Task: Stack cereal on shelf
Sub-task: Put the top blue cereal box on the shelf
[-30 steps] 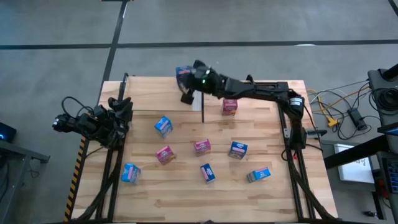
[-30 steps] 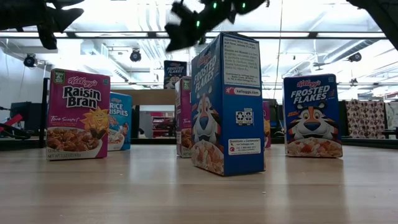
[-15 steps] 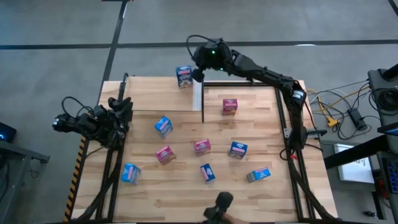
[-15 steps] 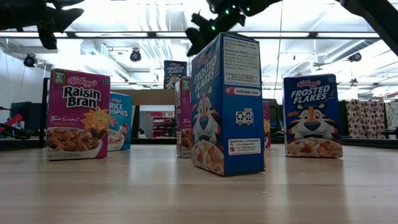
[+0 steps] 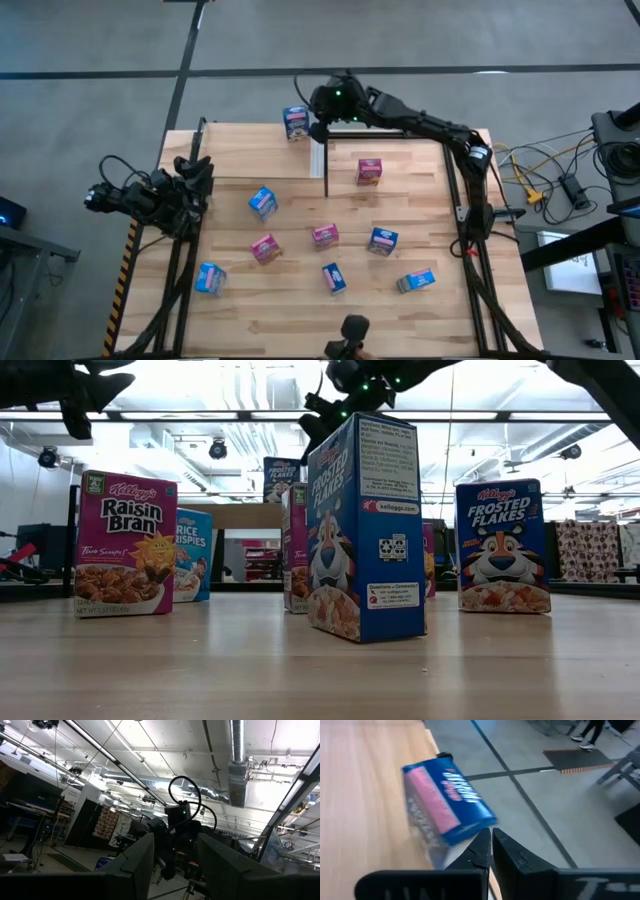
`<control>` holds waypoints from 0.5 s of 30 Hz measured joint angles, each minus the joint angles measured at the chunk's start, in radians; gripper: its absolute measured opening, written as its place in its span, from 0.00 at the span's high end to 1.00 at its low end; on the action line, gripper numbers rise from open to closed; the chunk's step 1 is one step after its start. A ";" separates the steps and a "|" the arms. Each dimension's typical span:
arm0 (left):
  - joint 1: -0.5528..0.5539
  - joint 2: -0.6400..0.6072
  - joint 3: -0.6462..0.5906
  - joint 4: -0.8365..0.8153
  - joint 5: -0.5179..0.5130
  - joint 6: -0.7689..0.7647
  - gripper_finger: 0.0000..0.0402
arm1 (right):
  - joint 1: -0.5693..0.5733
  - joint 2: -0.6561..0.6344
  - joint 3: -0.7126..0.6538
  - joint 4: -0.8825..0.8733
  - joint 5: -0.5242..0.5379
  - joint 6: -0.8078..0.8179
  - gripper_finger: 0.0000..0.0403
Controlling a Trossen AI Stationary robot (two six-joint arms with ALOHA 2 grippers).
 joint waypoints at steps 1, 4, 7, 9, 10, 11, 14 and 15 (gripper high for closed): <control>0.000 0.000 0.000 0.000 0.000 0.000 0.66 | 0.003 0.000 -0.001 0.000 0.001 0.000 0.98; 0.000 0.000 0.000 0.000 0.000 0.000 0.66 | 0.011 0.000 -0.001 0.000 0.002 0.001 0.98; 0.000 0.000 0.000 0.000 0.000 0.000 0.66 | 0.018 0.000 -0.002 0.000 0.001 0.003 0.98; 0.000 0.000 0.000 0.000 0.000 0.000 0.66 | 0.024 0.000 -0.002 0.000 0.001 0.003 0.98; 0.000 0.000 0.000 0.000 0.000 0.000 0.66 | 0.026 0.000 -0.002 0.000 0.001 0.003 0.98; 0.000 0.000 0.000 0.000 0.000 0.000 0.66 | 0.029 0.000 -0.002 0.000 0.001 0.006 0.98; 0.000 0.000 0.000 0.000 0.000 0.000 0.66 | 0.038 0.000 -0.002 0.000 0.003 0.013 0.98; 0.000 0.000 0.000 0.000 0.000 0.000 0.66 | 0.040 0.000 -0.002 -0.001 0.009 0.013 0.98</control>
